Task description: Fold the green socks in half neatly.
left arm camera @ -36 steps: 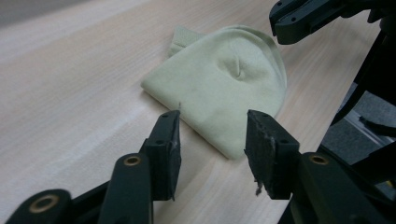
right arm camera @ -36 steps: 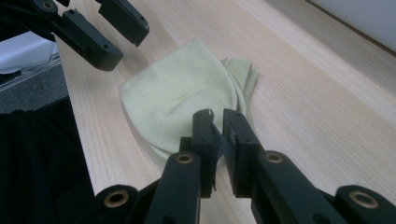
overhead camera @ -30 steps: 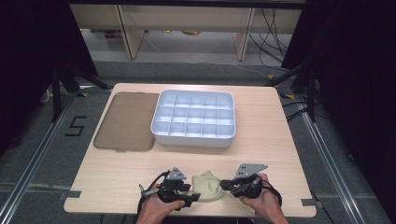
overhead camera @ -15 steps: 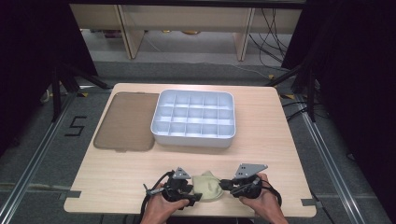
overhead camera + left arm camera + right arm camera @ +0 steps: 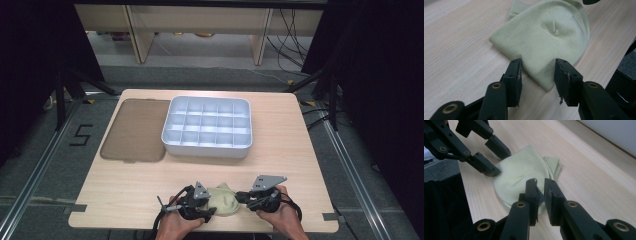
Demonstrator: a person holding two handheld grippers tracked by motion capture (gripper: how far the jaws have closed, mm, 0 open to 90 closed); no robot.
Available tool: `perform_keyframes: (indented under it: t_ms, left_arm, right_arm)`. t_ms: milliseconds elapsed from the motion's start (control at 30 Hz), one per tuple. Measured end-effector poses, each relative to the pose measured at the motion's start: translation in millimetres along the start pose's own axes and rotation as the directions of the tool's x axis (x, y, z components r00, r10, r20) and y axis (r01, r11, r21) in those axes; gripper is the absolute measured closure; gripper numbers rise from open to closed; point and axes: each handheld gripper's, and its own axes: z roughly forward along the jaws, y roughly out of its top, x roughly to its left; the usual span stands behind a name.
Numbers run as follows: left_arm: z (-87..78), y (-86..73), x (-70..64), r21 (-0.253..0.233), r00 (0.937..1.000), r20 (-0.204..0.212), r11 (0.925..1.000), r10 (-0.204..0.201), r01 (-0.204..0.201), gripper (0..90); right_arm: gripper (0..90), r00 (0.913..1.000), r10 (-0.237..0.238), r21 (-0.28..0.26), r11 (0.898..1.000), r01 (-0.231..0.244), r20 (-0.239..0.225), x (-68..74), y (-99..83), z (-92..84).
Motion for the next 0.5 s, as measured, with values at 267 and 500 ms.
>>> perform_keyframes:
  t_ms: [267,500]
  left_arm:
    - [3.3,3.7,9.9,-0.016,0.9981,0.056,0.9995,-0.026,0.027,64.8]
    - [5.2,7.4,20.2,-0.02,0.9852,0.108,0.9906,-0.133,0.136,54.5]
  right_arm:
    - [81.4,1.0,0.0,-0.002,1.0,0.0,-0.001,-0.1,0.1,-0.2]
    - [81.5,1.0,0.004,-0.014,1.0,-0.005,-0.007,-0.7,0.2,-0.2]
